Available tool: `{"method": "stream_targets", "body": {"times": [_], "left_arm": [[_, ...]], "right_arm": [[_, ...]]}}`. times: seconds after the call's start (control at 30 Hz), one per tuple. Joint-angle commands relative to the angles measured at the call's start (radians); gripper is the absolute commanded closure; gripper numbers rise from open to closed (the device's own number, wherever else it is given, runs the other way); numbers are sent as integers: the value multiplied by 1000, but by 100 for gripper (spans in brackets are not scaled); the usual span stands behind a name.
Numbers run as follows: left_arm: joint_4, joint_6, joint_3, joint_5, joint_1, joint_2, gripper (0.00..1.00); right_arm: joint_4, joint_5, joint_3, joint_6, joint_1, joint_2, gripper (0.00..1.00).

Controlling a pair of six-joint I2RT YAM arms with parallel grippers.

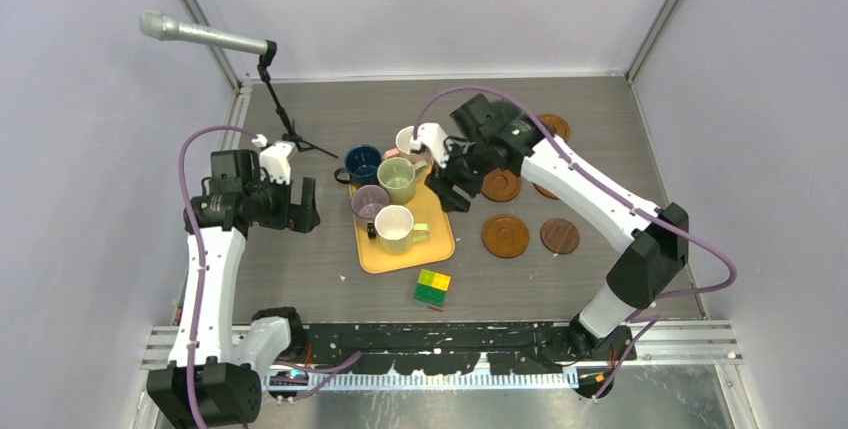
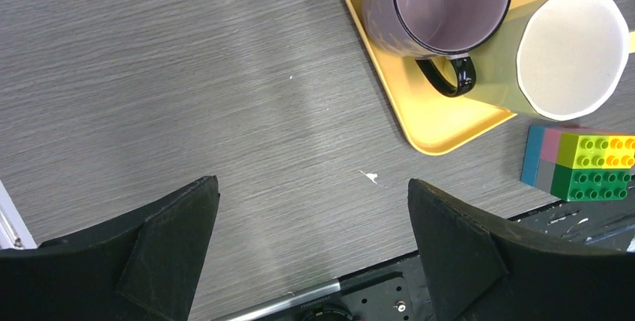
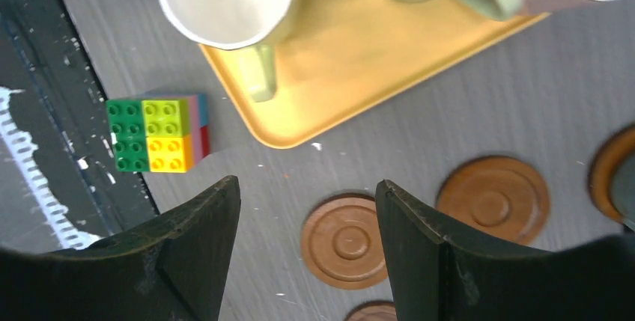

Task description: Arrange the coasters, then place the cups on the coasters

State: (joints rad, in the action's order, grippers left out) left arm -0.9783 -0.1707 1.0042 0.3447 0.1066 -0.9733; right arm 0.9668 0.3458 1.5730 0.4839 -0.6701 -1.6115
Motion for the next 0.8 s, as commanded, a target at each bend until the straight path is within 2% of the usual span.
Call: {"method": "stream_targets", "body": {"times": [0.0,0.13,0.4,0.63,0.77], "left_arm": [[-35,-28,33,11,-2,44,0],[-40,-27,32,8,-2,48,0],[-44,-8,40,9,-2,39,0],[-59,-8,48,-2,-2,49,0],[-59,-5,50,-5,-2,49,0]], "right_arm": [[-3,16,-20,-36,-80,-30,29],[-46,37,-66,-36,-144,-63,30],[-280,-49,-160,-67,-200,-114,31],[-319,-80,-152,-61,-220,-181,32],[-324,-59,-153,-53,-224,-204,36]]}}
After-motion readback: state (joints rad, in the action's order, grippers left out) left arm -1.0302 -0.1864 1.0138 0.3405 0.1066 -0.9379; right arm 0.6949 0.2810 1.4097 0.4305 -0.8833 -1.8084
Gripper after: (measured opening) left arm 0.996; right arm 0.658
